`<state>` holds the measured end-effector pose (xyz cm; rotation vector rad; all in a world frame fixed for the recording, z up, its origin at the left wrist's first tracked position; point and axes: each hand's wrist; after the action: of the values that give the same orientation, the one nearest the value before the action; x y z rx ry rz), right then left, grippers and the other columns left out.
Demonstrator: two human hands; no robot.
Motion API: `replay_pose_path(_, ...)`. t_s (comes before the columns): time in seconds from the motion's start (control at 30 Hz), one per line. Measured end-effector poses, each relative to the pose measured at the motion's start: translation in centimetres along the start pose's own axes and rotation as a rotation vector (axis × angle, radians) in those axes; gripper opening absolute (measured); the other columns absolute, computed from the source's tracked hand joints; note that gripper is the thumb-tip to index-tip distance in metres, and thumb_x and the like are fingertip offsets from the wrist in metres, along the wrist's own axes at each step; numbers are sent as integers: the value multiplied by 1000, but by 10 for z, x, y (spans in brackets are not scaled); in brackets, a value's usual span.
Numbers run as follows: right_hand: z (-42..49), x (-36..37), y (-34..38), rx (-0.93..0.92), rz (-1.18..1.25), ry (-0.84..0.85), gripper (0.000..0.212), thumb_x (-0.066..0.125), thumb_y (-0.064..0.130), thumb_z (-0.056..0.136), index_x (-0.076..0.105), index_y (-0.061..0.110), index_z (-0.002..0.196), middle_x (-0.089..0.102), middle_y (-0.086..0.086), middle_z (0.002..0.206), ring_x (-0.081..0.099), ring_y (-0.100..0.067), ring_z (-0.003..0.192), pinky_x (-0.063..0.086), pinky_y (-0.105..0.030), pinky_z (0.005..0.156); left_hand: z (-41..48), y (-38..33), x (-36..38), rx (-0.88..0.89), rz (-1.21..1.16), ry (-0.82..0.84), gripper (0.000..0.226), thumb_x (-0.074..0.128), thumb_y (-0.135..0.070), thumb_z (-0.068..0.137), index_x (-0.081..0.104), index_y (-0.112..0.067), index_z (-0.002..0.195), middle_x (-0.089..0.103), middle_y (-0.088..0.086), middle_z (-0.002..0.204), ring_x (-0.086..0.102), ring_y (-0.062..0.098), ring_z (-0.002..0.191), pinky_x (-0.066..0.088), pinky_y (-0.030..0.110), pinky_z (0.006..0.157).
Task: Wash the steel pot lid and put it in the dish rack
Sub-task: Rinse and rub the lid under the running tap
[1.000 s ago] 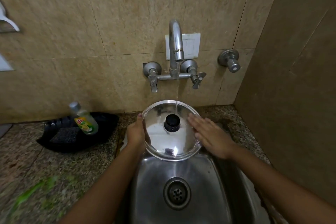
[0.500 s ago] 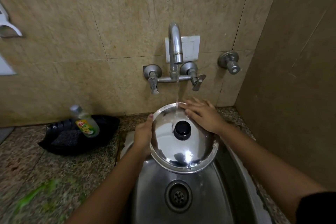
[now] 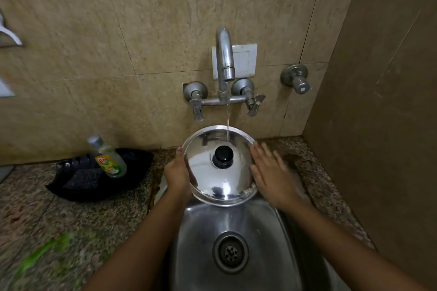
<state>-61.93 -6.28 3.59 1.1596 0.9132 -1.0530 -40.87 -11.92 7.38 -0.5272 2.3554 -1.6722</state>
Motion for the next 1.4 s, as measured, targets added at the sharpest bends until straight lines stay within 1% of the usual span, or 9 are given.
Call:
replay_pose_path(0.07,-22,11,10,-47,-11,22,62,7,45,95,-1,22,152,-1,6,160,-3,-11,148,5,-36,121,2,1,-1,26,-18,-47,41,51,-40,95,58,-14,64,60,5,68,61,28,79,50,37,80)
replay_pose_path(0.3,-4,24,68,-576,-81,21,51,34,30,98,31,19,148,30,2,156,20,-15,146,16,-34,118,-11,20,4,-15,-89,0,40,50,-42,95,66,-12,73,69,8,75,68,28,77,54,36,80)
replay_pose_path(0.53,-13,17,45,-656,-93,85,52,34,31,100,23,27,150,19,8,159,9,-7,147,2,-30,118,-3,11,-5,-17,-86,-6,37,50,-38,96,60,-14,70,62,6,73,60,22,69,48,30,68)
replay_pose_path(0.67,-14,7,-16,-364,16,90,56,29,33,102,2,33,151,0,14,159,-7,-2,146,3,-35,121,3,7,-15,75,-20,3,38,48,-34,98,58,-11,69,59,5,70,57,20,67,45,23,57)
replay_pose_path(0.8,29,-8,-22,-195,90,77,49,23,37,103,12,34,151,10,17,157,-5,-3,144,6,-43,120,-5,16,-7,102,55,127,39,49,-37,96,65,-5,79,63,8,71,60,24,68,50,24,62)
replay_pose_path(0.97,63,-34,15,-234,223,70,45,27,39,103,27,35,148,18,21,153,-3,-3,145,-5,-35,115,-21,22,18,194,148,316,44,48,-38,97,69,-3,81,68,17,75,64,26,68,51,30,64)
replay_pose_path(1.13,34,-34,38,-224,-76,-57,51,32,35,101,28,19,149,24,2,158,10,-15,148,2,-40,118,-19,20,40,232,148,347,43,51,-35,96,68,-1,79,65,16,71,62,24,62,48,20,51)
replay_pose_path(1.23,4,-14,43,-376,-269,-92,56,35,40,95,35,19,146,37,-1,153,24,-20,145,5,-45,117,-15,16,42,208,104,341,40,49,-35,97,67,-7,73,68,10,69,64,17,59,52,22,56)
replay_pose_path(1.4,-30,14,38,-587,-202,-82,62,39,51,93,34,21,147,34,3,154,25,-17,144,9,-45,117,-1,8,29,90,90,276,41,51,-38,96,66,-9,71,68,11,72,64,26,69,51,31,68)
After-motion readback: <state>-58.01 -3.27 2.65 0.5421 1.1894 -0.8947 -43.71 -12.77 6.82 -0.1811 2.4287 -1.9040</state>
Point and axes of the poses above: each hand's wrist, its own z-axis towards the middle knuckle, its own x-axis out of the palm, y = z × x
